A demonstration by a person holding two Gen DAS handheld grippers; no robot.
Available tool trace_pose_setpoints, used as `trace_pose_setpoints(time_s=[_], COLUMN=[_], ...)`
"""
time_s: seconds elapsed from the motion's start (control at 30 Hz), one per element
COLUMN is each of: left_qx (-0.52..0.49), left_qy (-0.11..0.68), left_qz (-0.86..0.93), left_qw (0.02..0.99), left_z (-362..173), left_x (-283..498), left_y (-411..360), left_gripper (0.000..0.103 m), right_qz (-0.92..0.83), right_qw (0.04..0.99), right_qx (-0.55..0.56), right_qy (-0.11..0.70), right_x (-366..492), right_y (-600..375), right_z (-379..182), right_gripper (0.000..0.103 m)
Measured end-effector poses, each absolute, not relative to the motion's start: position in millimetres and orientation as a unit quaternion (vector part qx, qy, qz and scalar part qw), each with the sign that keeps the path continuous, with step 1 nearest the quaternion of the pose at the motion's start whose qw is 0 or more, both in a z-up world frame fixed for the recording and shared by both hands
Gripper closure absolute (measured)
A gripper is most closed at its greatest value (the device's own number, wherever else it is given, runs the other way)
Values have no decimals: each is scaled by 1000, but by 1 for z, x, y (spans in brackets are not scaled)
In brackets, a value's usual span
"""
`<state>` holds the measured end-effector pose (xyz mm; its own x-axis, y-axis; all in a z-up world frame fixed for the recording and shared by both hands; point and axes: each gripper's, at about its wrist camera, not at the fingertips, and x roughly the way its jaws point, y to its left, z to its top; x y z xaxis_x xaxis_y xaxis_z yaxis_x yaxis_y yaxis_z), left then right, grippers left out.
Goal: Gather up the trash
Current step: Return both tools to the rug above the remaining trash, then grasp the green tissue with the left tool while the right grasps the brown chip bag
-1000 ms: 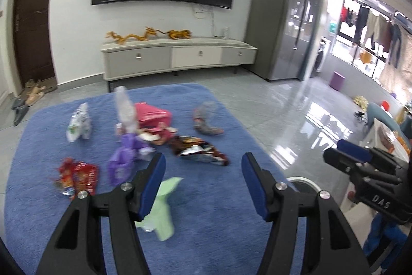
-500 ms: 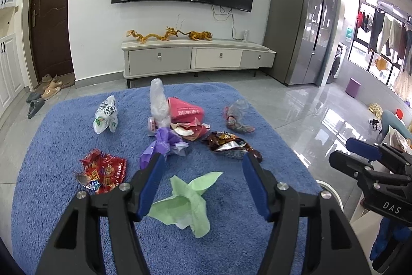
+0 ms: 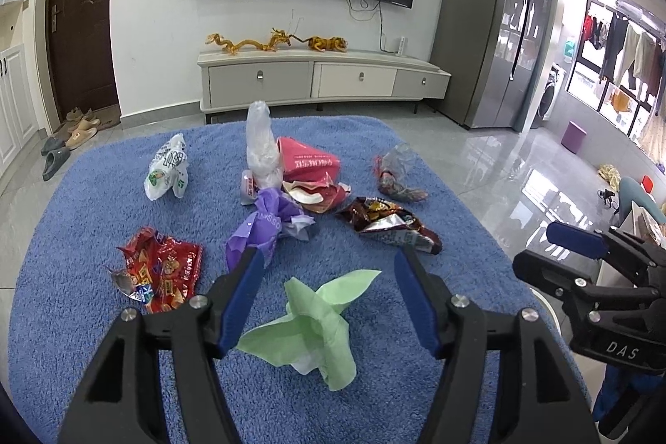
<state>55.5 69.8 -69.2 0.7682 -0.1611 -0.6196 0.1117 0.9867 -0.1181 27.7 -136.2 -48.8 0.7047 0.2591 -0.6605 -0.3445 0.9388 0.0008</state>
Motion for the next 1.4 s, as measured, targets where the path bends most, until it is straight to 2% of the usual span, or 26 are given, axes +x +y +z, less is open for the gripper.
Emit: trace_pose_setpoints(time_s=[0.3,0.8,0.97,1.07,1.1,1.13,1.2,1.23,1.4], left_qx=[-47,-56,-49,-42,-41,-40,-38,-37,-36], left_qy=[356,400,410,407,407,407,406,406,394], left_qz=[-88,-95,-98,-99,-99,-99,-101,-102,-101], left_qw=[929,910,906,907,907,907,907,908,913], left_z=[-94,-125,-130,-129,-130,-130,-130,-129,-124], left_x=[68,88,90,89,89,88,88,87,79], left_y=[78,83,79,76,75,74,73,72,69], left_gripper=[35,35,36,40,44,47,58,60,67], right_qz=[186,222,225,233,234,236,239,241,242], right_qw=[908,886,881,877,877,877,878,879,883], right_qx=[-79,-95,-89,-88,-87,-86,-86,-85,-84], right_qy=[366,396,405,410,409,409,407,403,393], right_x=[48,111,129,133,133,132,130,127,111], right_y=[-119,-89,-85,-83,-84,-84,-83,-84,-90], right_z=[-66,-98,-106,-110,-110,-111,-110,-109,-104], right_gripper=[36,35,35,36,43,54,65,72,81])
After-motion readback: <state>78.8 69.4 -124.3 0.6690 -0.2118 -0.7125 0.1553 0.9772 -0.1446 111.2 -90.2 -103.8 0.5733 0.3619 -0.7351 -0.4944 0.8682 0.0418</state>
